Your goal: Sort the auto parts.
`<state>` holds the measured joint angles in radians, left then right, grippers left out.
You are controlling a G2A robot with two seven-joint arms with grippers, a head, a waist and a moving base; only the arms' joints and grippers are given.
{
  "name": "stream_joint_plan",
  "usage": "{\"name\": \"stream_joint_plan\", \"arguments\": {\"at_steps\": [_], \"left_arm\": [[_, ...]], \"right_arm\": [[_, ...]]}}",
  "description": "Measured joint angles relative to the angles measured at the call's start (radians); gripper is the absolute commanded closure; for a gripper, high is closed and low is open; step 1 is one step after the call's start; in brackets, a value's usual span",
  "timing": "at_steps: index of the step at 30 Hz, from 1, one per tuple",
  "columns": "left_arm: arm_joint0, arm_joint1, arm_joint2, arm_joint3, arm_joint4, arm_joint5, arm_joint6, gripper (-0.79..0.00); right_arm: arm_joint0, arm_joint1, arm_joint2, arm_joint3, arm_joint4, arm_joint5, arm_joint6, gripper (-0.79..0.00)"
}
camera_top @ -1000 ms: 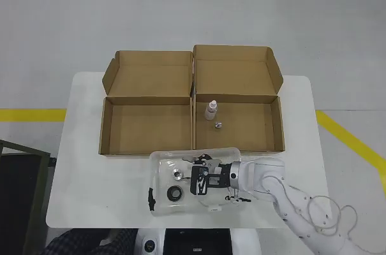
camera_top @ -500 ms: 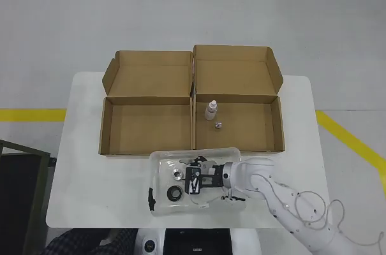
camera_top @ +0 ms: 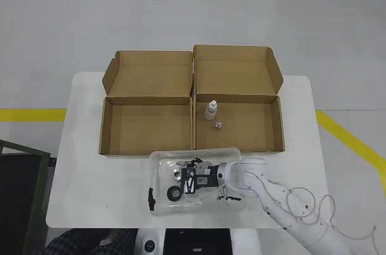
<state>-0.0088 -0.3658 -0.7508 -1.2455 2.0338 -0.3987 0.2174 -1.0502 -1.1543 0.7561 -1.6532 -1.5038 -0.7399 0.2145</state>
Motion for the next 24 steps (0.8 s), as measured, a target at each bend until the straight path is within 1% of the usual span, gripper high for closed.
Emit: {"name": "stream_joint_plan", "arguments": {"at_steps": [11,16,20,21,24], "left_arm": [[0.000,0.000,0.000,0.000,0.000,0.000,0.000,-0.785],[0.000,0.000,0.000,0.000,0.000,0.000,0.000,-0.785],[0.000,0.000,0.000,0.000,0.000,0.000,0.000,-0.785],[0.000,0.000,0.000,0.000,0.000,0.000,0.000,-0.785],[0.000,0.000,0.000,0.000,0.000,0.000,0.000,-0.785]], "right_arm": [[0.042,-0.027,-0.050,0.067,0.011,0.010,-0.003,-0.379],[0.057,-0.038,-0.063,0.088,0.018,0.007,-0.004,-0.342],[0.065,-0.043,-0.069,0.104,0.027,0.000,-0.007,-0.274],[0.067,-0.045,-0.070,0.108,0.030,-0.002,-0.008,-0.200],[0.071,-0.049,-0.072,0.117,0.039,-0.008,-0.010,-0.049]]}}
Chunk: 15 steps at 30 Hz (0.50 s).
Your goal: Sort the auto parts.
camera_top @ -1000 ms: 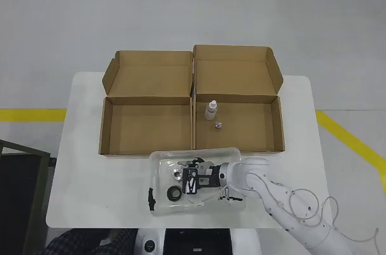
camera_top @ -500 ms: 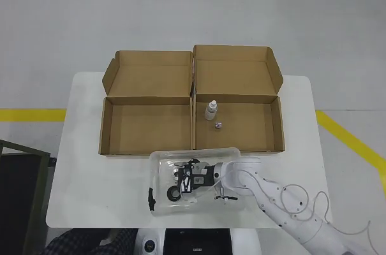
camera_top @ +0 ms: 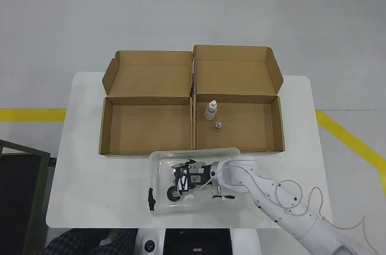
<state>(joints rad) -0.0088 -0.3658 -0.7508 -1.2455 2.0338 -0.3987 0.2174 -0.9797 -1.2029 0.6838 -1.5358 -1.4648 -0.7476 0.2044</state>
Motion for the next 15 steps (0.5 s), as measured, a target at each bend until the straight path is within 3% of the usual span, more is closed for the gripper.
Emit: {"name": "stream_joint_plan", "arguments": {"at_steps": [1,15], "left_arm": [[0.000,0.000,0.000,0.000,0.000,0.000,0.000,-0.785],[0.000,0.000,0.000,0.000,0.000,0.000,0.000,-0.785]], "right_arm": [[0.001,-0.001,-0.001,0.001,0.002,-0.002,-0.001,0.000],[-0.047,0.020,0.070,-0.106,0.021,-0.047,-0.038,0.000]]}}
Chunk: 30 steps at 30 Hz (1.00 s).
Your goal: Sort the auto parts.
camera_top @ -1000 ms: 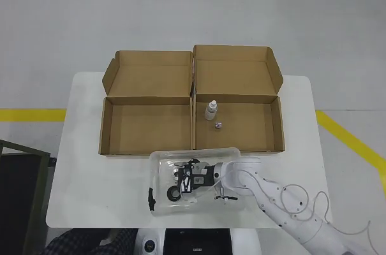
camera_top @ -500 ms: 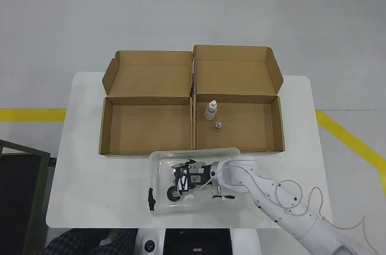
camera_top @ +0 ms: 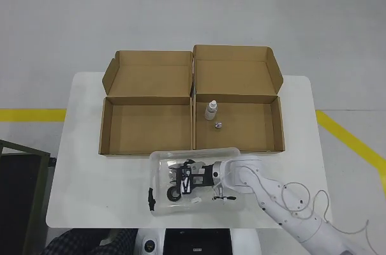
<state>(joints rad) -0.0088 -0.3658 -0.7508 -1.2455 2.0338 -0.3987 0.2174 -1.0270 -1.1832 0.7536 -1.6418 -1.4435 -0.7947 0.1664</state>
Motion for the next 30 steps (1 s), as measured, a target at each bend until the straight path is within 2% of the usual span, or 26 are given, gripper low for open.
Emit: {"name": "stream_joint_plan", "arguments": {"at_steps": [19,30], "left_arm": [[0.000,0.000,0.000,0.000,0.000,0.000,0.000,-0.785],[0.000,0.000,0.000,0.000,0.000,0.000,0.000,-0.785]], "right_arm": [[-0.150,0.064,0.266,-0.218,0.156,-0.078,-0.121,0.000],[-0.203,0.080,0.372,-0.239,0.280,-0.071,-0.165,0.000]]}}
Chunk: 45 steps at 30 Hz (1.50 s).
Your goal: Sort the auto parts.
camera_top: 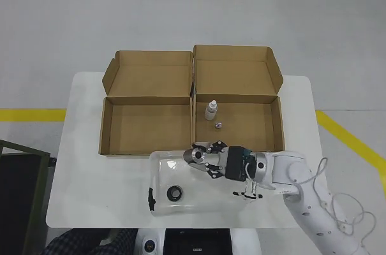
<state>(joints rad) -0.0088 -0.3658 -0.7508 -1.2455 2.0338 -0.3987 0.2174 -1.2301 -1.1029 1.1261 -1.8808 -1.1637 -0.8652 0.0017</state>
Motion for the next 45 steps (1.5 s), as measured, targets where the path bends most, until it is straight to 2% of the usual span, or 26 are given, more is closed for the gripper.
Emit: {"name": "stream_joint_plan", "arguments": {"at_steps": [12,35,38,45], "left_arm": [[0.000,0.000,0.000,0.000,0.000,0.000,0.000,-0.785],[0.000,0.000,0.000,0.000,0.000,0.000,0.000,-0.785],[0.000,0.000,0.000,0.000,0.000,0.000,0.000,-0.785],[0.000,0.000,0.000,0.000,0.000,0.000,0.000,-0.785]], "right_arm": [[0.000,-0.001,0.016,0.018,0.087,0.024,-0.022,0.000],[0.000,-0.001,0.016,0.018,0.086,0.024,-0.022,0.000],[0.002,-0.003,0.002,0.030,0.092,0.042,0.002,0.000],[0.113,-0.023,-0.086,0.122,0.177,0.058,0.123,0.000]]}}
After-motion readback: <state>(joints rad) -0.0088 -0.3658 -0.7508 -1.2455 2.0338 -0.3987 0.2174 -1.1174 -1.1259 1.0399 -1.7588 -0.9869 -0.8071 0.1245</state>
